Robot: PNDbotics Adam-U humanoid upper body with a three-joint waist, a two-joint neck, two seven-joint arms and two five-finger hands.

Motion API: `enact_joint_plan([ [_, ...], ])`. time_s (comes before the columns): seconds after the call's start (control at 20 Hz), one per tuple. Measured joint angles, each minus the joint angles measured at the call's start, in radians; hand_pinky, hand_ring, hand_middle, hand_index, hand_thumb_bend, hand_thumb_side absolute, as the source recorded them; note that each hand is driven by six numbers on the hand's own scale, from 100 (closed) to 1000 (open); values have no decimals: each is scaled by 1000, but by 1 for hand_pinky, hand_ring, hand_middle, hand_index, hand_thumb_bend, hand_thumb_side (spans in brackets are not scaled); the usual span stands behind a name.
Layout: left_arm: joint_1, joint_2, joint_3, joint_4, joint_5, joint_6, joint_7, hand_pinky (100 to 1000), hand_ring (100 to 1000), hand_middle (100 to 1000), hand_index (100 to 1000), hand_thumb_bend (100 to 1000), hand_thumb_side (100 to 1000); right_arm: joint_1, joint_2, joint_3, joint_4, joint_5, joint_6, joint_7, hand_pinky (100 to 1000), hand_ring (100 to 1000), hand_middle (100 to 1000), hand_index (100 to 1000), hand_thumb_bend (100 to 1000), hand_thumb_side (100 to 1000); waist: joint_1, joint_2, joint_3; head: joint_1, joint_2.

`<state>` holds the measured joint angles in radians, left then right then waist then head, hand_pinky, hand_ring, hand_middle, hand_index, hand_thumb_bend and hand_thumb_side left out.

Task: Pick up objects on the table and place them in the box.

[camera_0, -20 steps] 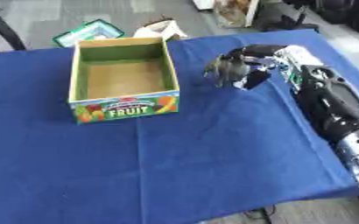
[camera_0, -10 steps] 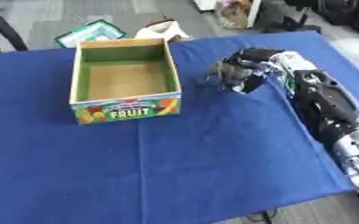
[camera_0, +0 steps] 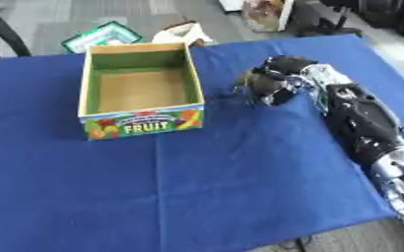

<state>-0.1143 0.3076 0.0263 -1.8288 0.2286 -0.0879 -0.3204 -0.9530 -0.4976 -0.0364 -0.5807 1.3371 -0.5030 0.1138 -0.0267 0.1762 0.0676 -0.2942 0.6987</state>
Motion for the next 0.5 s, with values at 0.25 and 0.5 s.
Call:
enact_joint_plan([
  [0.25,0,0,0,0,0,1,-1,605,537,559,712,100,819,-25,0,8,-62,-39,-34,12,498,349,396,556,100,274,-1,-1,-5,0,0],
  [0.5,1,0,0,3,0,2,-2,604,537,559,712,100,816,-77,4,19,-130,-114,-66,53,490,348,395,554,100,422,-7,-10,-5,0,3],
])
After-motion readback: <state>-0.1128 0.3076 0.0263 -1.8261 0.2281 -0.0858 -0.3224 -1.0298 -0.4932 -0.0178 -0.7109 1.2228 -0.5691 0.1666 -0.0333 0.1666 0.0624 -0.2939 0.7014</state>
